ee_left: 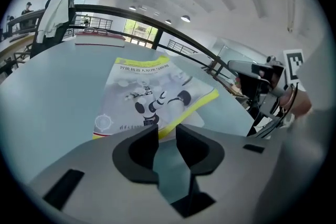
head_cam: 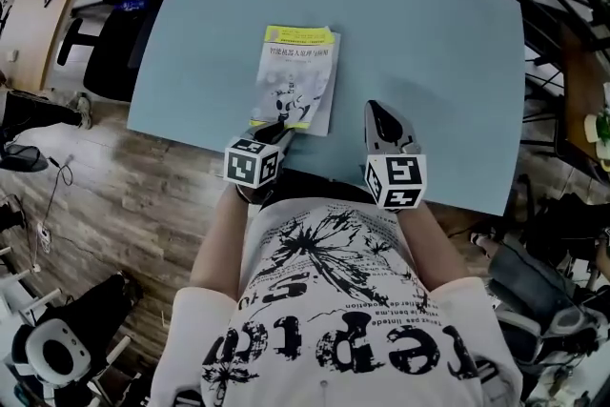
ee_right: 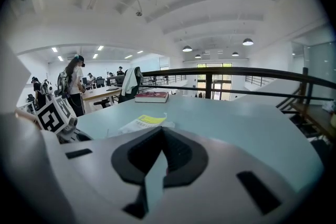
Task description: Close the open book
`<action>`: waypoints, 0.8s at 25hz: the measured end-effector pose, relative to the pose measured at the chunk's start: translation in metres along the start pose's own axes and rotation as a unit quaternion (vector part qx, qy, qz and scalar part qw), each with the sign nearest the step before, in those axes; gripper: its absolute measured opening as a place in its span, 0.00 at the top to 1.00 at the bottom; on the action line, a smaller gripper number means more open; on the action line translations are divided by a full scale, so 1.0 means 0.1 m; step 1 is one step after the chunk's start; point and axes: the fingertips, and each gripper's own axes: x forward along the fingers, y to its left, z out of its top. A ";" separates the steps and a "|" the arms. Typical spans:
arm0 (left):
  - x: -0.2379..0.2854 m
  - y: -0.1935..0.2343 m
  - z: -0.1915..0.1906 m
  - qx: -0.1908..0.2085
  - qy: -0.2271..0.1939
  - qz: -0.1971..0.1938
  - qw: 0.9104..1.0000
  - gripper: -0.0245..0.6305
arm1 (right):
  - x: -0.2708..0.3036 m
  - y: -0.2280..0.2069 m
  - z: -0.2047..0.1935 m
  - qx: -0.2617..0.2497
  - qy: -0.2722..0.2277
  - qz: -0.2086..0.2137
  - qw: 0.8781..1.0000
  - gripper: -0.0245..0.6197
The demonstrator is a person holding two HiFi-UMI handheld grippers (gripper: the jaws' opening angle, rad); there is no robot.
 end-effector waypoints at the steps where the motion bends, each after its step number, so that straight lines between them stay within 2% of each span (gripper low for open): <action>1: 0.01 -0.01 -0.01 0.007 0.004 0.001 1.000 0.78 | 0.00 -0.02 0.00 0.001 0.000 -0.004 1.000 0.95; 5: 0.02 -0.08 -0.02 0.030 0.017 -0.015 0.999 0.72 | 0.01 -0.12 -0.07 0.003 0.010 -0.029 1.000 0.95; 7: 0.03 -0.13 -0.04 0.043 0.028 -0.027 0.998 0.65 | 0.02 -0.14 -0.10 0.012 0.016 -0.031 0.999 0.95; 12: 0.03 -0.15 -0.03 0.039 0.030 -0.043 0.998 0.64 | 0.05 -0.14 -0.07 0.016 0.018 -0.043 0.999 0.95; 15: -0.02 -0.15 0.02 0.056 0.029 -0.049 0.997 0.63 | 0.10 -0.09 -0.03 0.022 0.020 -0.052 0.998 0.95; 17: -0.09 -0.16 0.12 0.072 0.021 -0.051 0.996 0.63 | 0.12 -0.03 0.02 0.029 0.019 -0.056 0.998 0.95; 20: -0.26 -0.14 0.45 0.083 -0.016 -0.059 0.995 0.64 | 0.13 0.07 0.13 0.032 0.013 -0.066 0.997 0.95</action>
